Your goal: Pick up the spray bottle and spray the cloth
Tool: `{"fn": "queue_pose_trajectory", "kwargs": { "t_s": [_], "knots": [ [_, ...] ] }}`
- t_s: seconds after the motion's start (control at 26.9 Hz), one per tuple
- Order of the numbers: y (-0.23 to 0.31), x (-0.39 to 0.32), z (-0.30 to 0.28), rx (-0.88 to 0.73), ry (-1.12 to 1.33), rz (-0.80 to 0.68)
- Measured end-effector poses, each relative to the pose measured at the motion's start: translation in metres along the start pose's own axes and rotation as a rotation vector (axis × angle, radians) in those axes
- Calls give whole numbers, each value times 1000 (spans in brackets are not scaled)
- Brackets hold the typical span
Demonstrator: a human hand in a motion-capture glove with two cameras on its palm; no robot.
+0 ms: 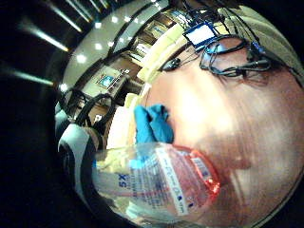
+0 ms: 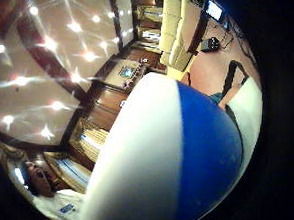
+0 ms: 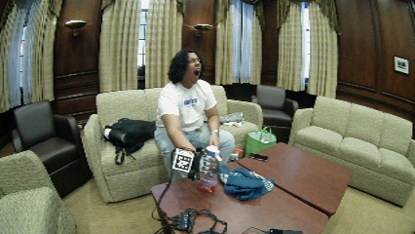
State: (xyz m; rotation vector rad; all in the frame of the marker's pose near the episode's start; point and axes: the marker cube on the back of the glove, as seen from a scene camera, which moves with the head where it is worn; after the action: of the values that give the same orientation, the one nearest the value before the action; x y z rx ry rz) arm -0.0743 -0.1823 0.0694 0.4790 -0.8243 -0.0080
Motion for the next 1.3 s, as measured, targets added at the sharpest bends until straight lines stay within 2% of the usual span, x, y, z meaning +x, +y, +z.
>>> {"fn": "queue_pose_trajectory", "kwargs": {
  "t_s": [0.15, 0.26, 0.41, 0.82, 1.01, 1.3],
  "knots": [
    [20, -27, -24, -104, 2, 30],
    [23, -46, -36, -121, 40, 45],
    [18, -70, -52, -255, 150, 15],
    [-56, -153, -83, -467, 510, -63],
    [-80, -187, -71, -560, 750, -87],
    [-92, -172, -8, -872, 1091, -121]
  ]
}}
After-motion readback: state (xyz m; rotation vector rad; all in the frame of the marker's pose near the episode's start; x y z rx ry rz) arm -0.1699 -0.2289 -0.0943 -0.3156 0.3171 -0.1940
